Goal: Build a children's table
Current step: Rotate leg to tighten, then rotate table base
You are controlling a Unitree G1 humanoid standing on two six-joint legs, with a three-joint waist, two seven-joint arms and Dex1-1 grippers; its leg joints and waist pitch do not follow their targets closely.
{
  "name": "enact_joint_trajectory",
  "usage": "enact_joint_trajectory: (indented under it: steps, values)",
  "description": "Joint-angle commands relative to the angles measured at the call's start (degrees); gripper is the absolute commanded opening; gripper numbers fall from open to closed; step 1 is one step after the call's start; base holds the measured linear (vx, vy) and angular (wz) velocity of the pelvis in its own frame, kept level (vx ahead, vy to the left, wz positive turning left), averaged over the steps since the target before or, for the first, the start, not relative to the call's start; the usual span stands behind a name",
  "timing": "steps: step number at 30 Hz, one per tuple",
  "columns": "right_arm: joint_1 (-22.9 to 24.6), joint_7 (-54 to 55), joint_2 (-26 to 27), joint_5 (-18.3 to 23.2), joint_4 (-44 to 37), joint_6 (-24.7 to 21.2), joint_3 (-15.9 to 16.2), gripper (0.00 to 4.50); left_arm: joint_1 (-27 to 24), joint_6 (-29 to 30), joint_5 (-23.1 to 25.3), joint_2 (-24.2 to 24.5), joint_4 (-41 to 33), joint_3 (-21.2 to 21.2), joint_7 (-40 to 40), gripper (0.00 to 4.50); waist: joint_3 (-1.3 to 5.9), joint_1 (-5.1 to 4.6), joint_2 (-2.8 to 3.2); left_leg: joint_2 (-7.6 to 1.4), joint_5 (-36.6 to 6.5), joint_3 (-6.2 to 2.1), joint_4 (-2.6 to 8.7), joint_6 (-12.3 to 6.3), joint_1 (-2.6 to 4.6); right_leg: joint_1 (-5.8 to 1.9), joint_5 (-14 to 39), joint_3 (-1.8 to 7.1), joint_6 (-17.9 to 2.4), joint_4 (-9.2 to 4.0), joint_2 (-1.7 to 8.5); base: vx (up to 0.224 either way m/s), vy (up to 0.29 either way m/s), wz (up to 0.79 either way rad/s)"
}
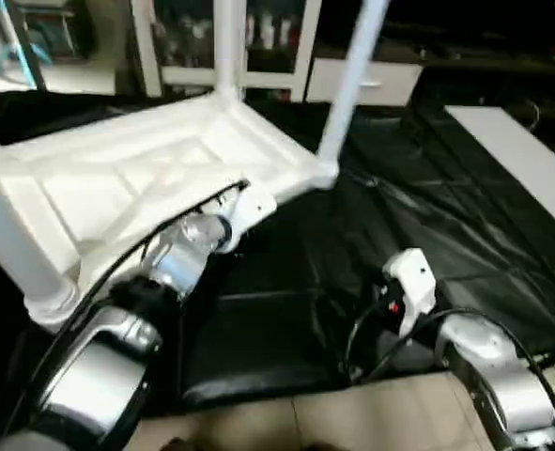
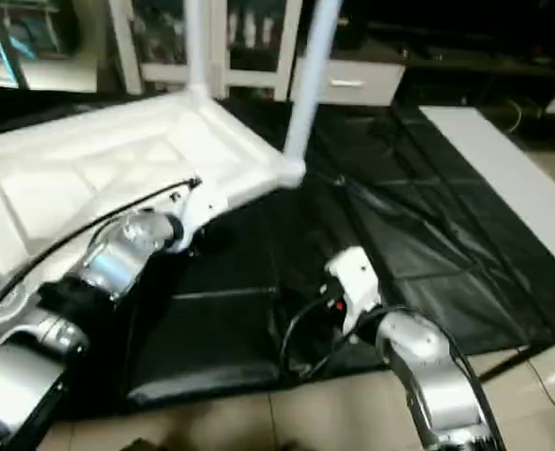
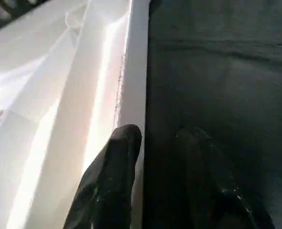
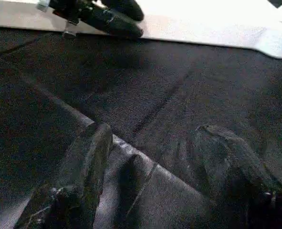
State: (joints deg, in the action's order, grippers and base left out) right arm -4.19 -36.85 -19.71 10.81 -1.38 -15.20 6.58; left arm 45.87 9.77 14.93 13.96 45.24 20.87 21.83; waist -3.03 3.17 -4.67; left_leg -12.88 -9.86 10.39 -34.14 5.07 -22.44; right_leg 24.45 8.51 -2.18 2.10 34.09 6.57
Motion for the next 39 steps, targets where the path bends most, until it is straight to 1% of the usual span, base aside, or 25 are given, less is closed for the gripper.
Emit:
enact_joint_trajectory:
  steps: [1,3,5,7,8,9,10,11,12,13,14,16,17,19,20,21,23,25,27,30,31,33,36,37,39]
  values:
    - [-0.5,0.0,-0.1,-0.1,-0.9,-1.0,0.1,3.11,-0.1,-2.8,-1.9,-1.6,-2.1,-3.2,-1.6,1.63,4.48,0.49,0.17,0.38,-12.4,0.35,4.00,-1.63,0.77,-2.89,8.4,0.60,-9.9,-3.11,0.24,0.000,0.000,0.00]
    - [-0.4,-0.1,-0.1,0.1,-1.1,-1.1,0.1,3.11,-0.9,-3.1,-3.4,-2.3,-3.3,-4.7,-1.0,1.63,4.56,0.74,0.14,0.35,-9.4,0.53,3.77,-2.66,0.88,-2.97,3.5,0.62,-12.0,-2.58,0.12,0.000,0.000,0.00]
    - [0.1,-0.3,0.1,1.1,-1.6,-1.0,-0.3,3.11,-6.0,-5.3,-13.7,-5.5,-11.7,-10.6,6.8,1.63,4.50,1.12,0.25,0.39,-7.1,0.49,3.70,-3.47,0.70,-3.48,0.2,0.60,-13.9,-2.05,0.34,0.000,0.000,0.00]
    - [0.4,-0.4,0.4,1.5,-1.9,-0.5,-0.7,3.11,-10.3,-6.9,-20.2,-6.0,-18.6,-12.1,11.9,1.63,4.29,1.28,0.36,0.26,-8.6,0.81,3.77,-3.87,0.88,-3.11,1.2,0.65,-15.3,-2.28,0.16,0.000,0.000,0.00]
    - [0.4,-0.4,0.4,1.5,-1.9,-0.5,-0.7,3.11,-10.3,-6.9,-20.2,-6.0,-18.6,-12.1,11.9,1.63,4.29,1.27,0.46,0.18,-9.8,0.84,3.85,-3.77,0.95,-3.06,2.4,0.66,-15.0,-2.34,0.09,0.000,0.000,0.00]
    - [0.4,-0.4,0.7,1.9,-2.1,-0.4,-0.9,3.11,-12.3,-5.6,-23.0,-5.8,-22.0,-12.5,13.8,1.63,4.15,1.31,0.90,0.15,-12.2,0.80,4.07,-3.16,1.09,-2.89,5.7,0.67,-13.8,-2.73,0.03,0.000,0.000,0.00]
    - [0.5,-0.4,0.8,2.3,-2.3,-0.3,-1.1,3.11,-14.1,-5.0,-24.8,-5.0,-24.8,-12.4,15.5,1.63,4.04,1.40,0.83,0.01,-13.6,0.69,4.23,-2.59,1.09,-2.97,7.4,0.69,-13.2,-2.89,0.24,0.000,0.000,0.00]
    - [0.6,-0.6,1.3,3.6,-2.8,-0.2,-1.8,3.11,-18.6,-2.1,-29.2,-2.7,-31.9,-12.5,19.0,1.63,3.89,1.42,1.01,-0.28,-17.3,0.35,4.78,-0.63,1.02,-3.09,11.5,0.71,-12.0,-2.90,0.55,0.000,0.000,0.00]
    - [0.5,-0.8,1.5,4.3,-3.2,0.1,-2.2,3.11,-21.6,0.2,-32.2,-0.7,-36.7,-12.9,21.4,1.63,3.53,1.16,1.01,-0.15,-18.3,0.34,5.09,-0.40,0.59,-3.03,13.6,0.69,-11.2,-3.25,0.33,0.000,0.000,0.00]
    - [0.5,-1.0,1.6,4.7,-3.4,0.3,-2.3,3.11,-23.2,1.6,-33.9,0.3,-39.1,-13.5,22.8,1.63,3.47,0.99,1.00,-0.18,-20.8,0.40,5.13,0.45,1.11,-2.53,16.7,0.71,-10.2,-3.58,0.22,0.000,0.000,0.00]
    - [0.4,-1.4,1.7,5.3,-3.8,0.4,-2.5,3.11,-25.6,4.4,-37.2,1.8,-42.5,-15.1,25.4,1.63,3.57,0.84,1.16,-0.23,-21.5,0.32,5.04,0.87,1.27,-2.43,17.4,0.74,-9.9,-3.40,0.18,0.000,0.000,0.00]
    - [0.4,-1.6,1.9,5.7,-3.9,0.4,-2.6,3.11,-27.2,6.2,-39.4,3.0,-44.6,-16.1,27.6,1.63,3.32,0.47,1.37,-0.13,-23.6,0.34,5.18,1.49,1.55,-1.89,20.1,0.80,-8.7,-3.94,-0.18,0.000,0.000,0.00]
    - [0.5,-2.2,1.9,6.1,-3.9,0.9,-2.5,3.11,-30.2,10.1,-43.9,5.3,-48.0,-17.7,31.4,1.93,3.22,0.53,1.68,-0.01,-24.9,0.29,5.14,2.29,1.89,-1.54,21.1,0.79,-8.2,-3.94,-0.30,0.000,0.000,0.00]
    - [0.5,-2.6,1.8,6.2,-3.9,1.1,-2.3,3.11,-32.5,12.8,-46.6,7.2,-50.3,-18.9,33.7,1.98,2.96,0.26,1.55,-0.03,-26.6,0.05,5.54,2.74,1.57,-1.70,23.6,0.69,-7.5,-4.12,-0.29,0.000,0.000,0.00]
    - [0.6,-3.0,1.7,6.3,-4.0,1.3,-2.2,3.11,-34.3,14.0,-48.0,9.5,-51.7,-19.4,35.4,2.09,2.97,0.30,1.72,-0.01,-27.3,0.01,5.53,2.84,1.83,-1.50,24.0,0.71,-7.3,-4.23,-0.30,0.000,0.000,0.00]
    - [0.6,-3.3,1.7,6.6,-4.0,1.4,-2.2,3.11,-36.8,16.0,-50.6,12.5,-53.4,-21.3,36.8,2.09,2.85,0.10,1.77,0.11,-27.8,-0.13,5.59,2.94,1.64,-1.52,24.7,0.73,-6.8,-4.21,-0.34,0.000,0.000,0.00]
    - [0.7,-3.4,1.7,6.6,-4.0,1.4,-2.1,3.11,-37.3,16.4,-51.2,13.1,-53.8,-21.7,37.0,2.37,2.86,-0.12,1.99,0.13,-28.4,-0.21,5.70,3.22,1.84,-1.40,24.9,0.72,-6.3,-4.43,-0.52,0.000,0.000,0.00]
    - [0.7,-3.6,1.7,6.8,-3.9,1.7,-2.1,3.11,-40.2,18.6,-54.1,16.6,-54.9,-25.4,38.3,2.43,2.84,0.06,2.47,0.18,-28.7,-0.19,5.70,3.46,2.01,-1.30,24.4,0.80,-6.5,-4.43,-0.47,0.000,0.000,0.00]
    - [0.6,-3.8,1.7,6.8,-3.6,2.0,-2.2,3.11,-42.2,19.7,-55.4,18.7,-55.0,-28.7,39.2,2.70,2.79,-0.04,2.26,0.26,-28.1,-0.29,5.88,3.35,1.55,-1.70,24.4,0.74,-6.4,-4.30,-0.44,0.000,0.000,0.00]
    - [0.3,-3.9,1.7,6.8,-3.1,2.3,-2.4,3.11,-44.5,20.5,-56.4,21.0,-55.1,-32.9,40.3,2.84,2.88,-0.11,2.48,0.24,-27.8,-0.26,5.81,3.43,1.83,-1.54,24.3,0.82,-6.4,-4.29,-0.43,0.000,0.000,0.00]
    - [0.2,-4.1,1.6,6.8,-2.8,2.5,-2.6,3.11,-46.8,20.7,-56.5,23.3,-54.9,-35.9,41.5,2.84,2.86,-0.11,2.31,0.25,-27.7,-0.24,5.74,3.29,1.85,-1.45,24.0,0.84,-6.5,-4.27,-0.43,0.000,0.000,0.00]
    - [0.2,-4.2,1.6,6.8,-2.8,2.6,-2.6,3.11,-47.6,20.7,-56.5,24.1,-54.8,-36.8,41.9,3.25,2.80,-0.20,2.45,0.26,-28.0,-0.35,5.94,3.29,1.73,-1.60,24.7,0.81,-6.0,-4.24,-0.50,0.000,0.000,0.00]
    - [0.1,-4.3,1.5,6.8,-2.5,2.7,-2.7,3.11,-51.0,19.6,-55.4,26.8,-54.5,-38.3,43.3,3.25,2.83,-0.14,2.55,0.21,-27.7,-0.31,5.86,3.12,1.87,-1.42,23.2,0.92,-6.5,-4.16,-0.49,0.000,0.000,0.00]
    - [0.1,-4.4,1.4,6.8,-2.4,2.8,-2.7,3.11,-52.4,19.2,-54.9,27.8,-54.5,-38.7,43.8,3.42,2.87,-0.02,2.54,0.12,-27.7,-0.21,5.91,3.10,2.09,-1.32,22.9,0.95,-6.7,-4.20,-0.53,0.000,0.000,0.00]
    - [0.2,-4.5,1.3,7.0,-2.4,2.9,-2.7,3.11,-54.5,18.9,-54.8,28.9,-54.5,-40.1,44.5,3.69,2.80,-0.02,2.53,0.16,-27.9,-0.26,5.98,3.08,1.89,-1.47,23.0,0.98,-6.7,-4.08,-0.46,0.000,0.000,0.00]
